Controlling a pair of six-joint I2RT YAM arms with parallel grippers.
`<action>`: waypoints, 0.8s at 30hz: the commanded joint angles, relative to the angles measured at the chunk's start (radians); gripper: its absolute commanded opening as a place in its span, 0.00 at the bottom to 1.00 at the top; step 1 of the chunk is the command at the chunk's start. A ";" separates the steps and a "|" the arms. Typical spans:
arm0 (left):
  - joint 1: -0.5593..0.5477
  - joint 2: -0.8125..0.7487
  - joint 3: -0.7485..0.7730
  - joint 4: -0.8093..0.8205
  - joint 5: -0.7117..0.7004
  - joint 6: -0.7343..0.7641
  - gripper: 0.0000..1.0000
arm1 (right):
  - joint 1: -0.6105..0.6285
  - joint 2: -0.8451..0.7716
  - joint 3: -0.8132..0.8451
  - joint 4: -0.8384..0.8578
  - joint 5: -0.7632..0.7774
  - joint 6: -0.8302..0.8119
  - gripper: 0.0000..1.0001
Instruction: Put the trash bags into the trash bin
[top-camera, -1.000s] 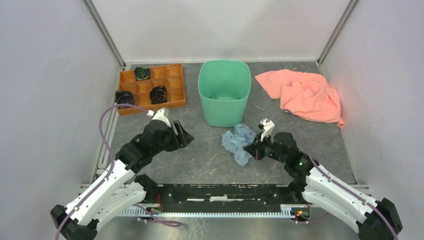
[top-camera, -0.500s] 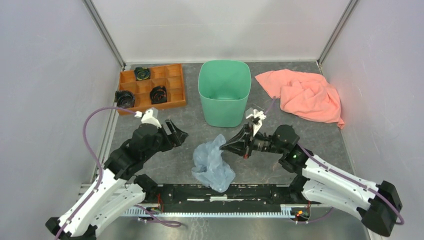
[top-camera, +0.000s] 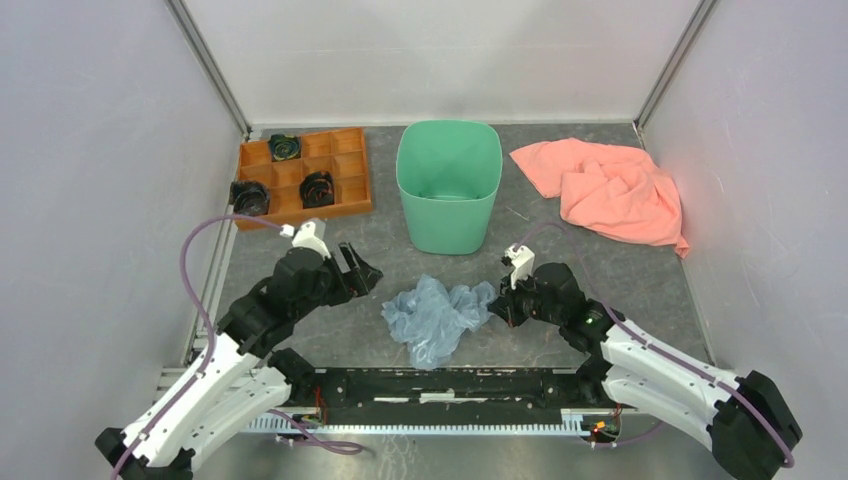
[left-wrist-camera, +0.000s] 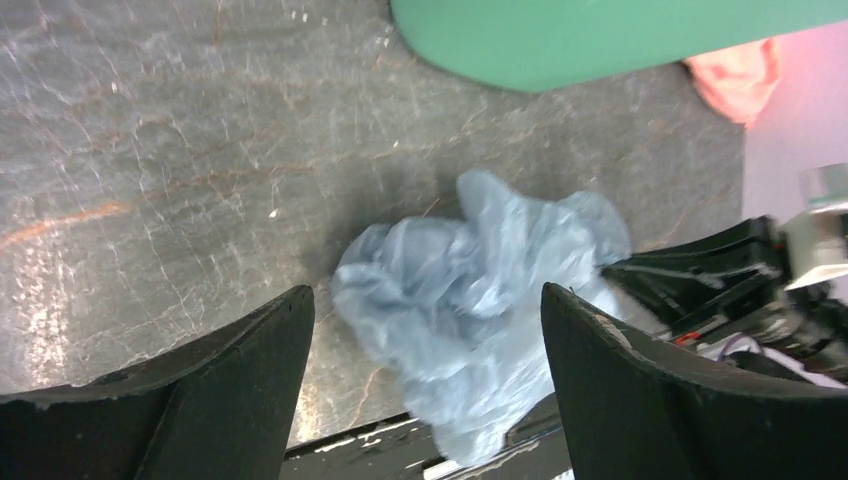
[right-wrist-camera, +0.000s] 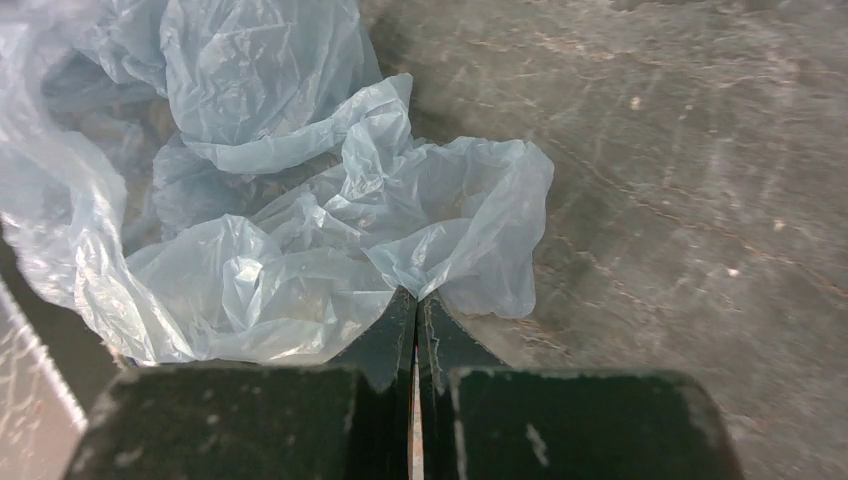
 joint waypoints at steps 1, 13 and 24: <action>0.003 0.028 -0.094 0.092 0.075 -0.036 0.87 | -0.006 -0.028 0.001 0.005 0.117 -0.057 0.00; 0.002 0.311 -0.172 0.242 0.134 -0.063 0.80 | -0.005 -0.054 -0.008 0.024 0.081 -0.087 0.00; 0.003 0.438 -0.340 0.667 0.355 -0.209 0.58 | -0.005 -0.034 -0.014 0.069 0.038 -0.075 0.00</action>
